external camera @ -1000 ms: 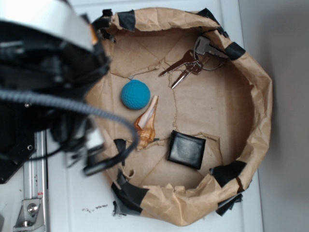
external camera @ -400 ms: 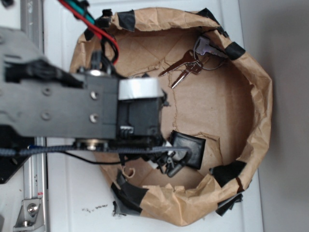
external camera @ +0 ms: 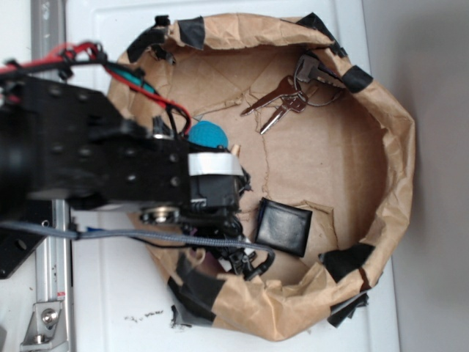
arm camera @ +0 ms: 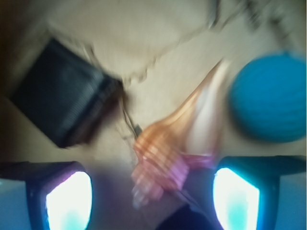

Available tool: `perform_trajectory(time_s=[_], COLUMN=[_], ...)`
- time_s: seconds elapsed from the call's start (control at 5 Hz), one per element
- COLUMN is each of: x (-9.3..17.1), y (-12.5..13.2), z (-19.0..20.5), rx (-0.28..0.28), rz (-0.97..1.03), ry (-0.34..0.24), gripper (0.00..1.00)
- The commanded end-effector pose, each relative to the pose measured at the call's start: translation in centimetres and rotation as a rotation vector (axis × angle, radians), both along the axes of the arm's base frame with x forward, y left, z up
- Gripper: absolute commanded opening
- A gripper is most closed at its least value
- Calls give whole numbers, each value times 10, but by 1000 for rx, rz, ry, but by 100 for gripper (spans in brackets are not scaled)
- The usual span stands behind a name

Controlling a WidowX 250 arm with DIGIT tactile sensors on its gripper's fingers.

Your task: Grab the shell.

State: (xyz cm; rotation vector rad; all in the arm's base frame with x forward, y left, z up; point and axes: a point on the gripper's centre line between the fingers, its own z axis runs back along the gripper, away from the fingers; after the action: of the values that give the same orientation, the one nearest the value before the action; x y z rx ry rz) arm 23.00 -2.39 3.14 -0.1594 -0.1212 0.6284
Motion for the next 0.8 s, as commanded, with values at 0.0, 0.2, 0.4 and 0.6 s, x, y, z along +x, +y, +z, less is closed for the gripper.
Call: perform_trajectory(time_s=[0.0, 0.2, 0.4, 0.6], x=[13, 18, 33, 31], y=[-13, -11, 7, 33], z=[-20, -4, 46, 96], rx=[27, 18, 2, 55], rz=[-73, -119, -254, -323], ry=[-7, -22, -84, -47], gripper=[0, 0, 0, 0])
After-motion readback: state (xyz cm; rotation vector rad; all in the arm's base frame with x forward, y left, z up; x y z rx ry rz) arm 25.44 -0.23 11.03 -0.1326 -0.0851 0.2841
